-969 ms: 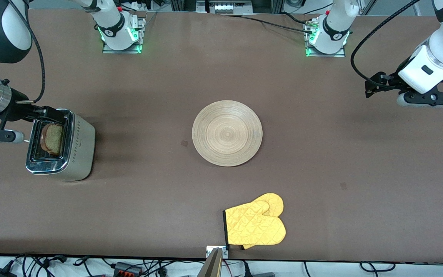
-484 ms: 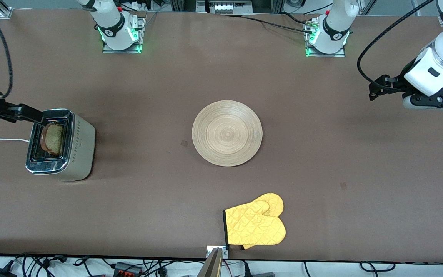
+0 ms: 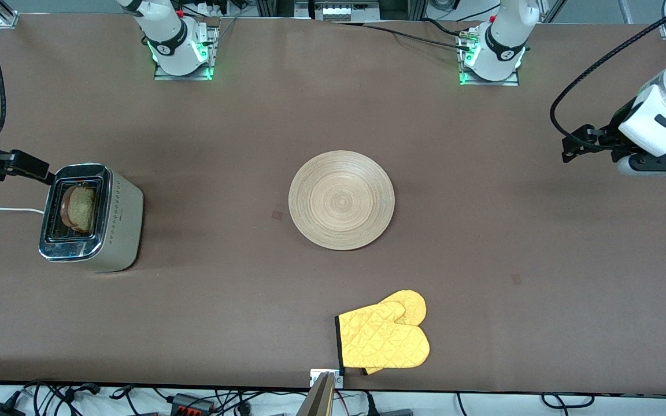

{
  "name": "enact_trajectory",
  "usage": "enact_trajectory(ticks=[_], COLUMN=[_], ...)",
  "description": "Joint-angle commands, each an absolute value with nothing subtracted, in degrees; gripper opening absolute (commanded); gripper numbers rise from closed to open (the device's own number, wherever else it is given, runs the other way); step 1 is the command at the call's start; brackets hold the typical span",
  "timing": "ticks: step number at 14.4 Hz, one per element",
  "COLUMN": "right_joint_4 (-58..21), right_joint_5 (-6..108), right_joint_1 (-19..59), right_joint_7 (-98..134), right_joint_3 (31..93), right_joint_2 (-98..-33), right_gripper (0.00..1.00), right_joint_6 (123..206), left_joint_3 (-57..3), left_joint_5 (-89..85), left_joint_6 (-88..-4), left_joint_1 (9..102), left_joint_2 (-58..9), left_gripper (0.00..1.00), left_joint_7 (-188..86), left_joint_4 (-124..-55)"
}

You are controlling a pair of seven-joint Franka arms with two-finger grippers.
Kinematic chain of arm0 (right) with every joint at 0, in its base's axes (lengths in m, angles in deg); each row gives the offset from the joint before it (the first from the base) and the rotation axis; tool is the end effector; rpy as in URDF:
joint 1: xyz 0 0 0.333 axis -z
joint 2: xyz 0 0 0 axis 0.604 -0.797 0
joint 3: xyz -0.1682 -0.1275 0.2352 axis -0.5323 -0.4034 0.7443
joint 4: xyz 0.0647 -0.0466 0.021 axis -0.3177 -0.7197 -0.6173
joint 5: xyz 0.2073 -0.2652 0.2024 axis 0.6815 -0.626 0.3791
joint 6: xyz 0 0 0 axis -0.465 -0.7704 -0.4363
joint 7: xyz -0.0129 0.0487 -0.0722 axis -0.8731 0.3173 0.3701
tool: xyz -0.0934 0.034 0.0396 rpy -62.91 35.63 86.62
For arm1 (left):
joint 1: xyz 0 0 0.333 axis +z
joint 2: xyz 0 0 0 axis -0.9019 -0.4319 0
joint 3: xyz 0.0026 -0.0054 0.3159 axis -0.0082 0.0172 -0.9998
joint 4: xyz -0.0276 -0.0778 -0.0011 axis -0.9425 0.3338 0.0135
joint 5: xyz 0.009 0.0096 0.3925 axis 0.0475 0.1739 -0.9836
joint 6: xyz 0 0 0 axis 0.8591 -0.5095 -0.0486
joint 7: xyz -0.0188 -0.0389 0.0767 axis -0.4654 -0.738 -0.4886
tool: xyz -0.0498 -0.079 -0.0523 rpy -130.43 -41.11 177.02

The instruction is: Move plate and put bread in toaster

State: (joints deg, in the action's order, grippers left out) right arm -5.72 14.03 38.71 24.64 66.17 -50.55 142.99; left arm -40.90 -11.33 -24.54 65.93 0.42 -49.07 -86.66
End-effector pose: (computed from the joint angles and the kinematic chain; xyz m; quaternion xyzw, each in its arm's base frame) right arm 0.6044 -0.0295 0.5773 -0.9992 0.0387 0.0059 0.0010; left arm 0.5616 -0.0262 0.5741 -0.9997 -0.0183 0.0144 0.0004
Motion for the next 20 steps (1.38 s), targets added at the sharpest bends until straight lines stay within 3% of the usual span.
enact_trajectory(ticks=[1,7,20], right_joint_4=[-17.96,-19.57,-20.27], right_joint_5=[11.53,10.99,11.43], right_joint_1=[39.53,39.71,39.80], right_joint_7=[23.42,21.31,21.84], right_joint_3=[67.39,67.21,67.21], right_joint_2=[-41.48,-38.13,-37.95], right_gripper=[1.00,1.00,1.00], right_joint_6=[147.89,143.87,145.89], left_joint_3=[-40.18,-40.70,-39.56], left_joint_5=[-11.43,-12.05,-12.31], left_joint_6=[-24.64,-25.61,-24.29], left_joint_1=[68.80,69.77,69.51], left_joint_2=[0.65,0.91,2.32], left_gripper=[1.00,1.00,1.00], left_joint_7=[-48.86,-48.77,-49.56], left_joint_4=[-86.56,-86.47,-86.21])
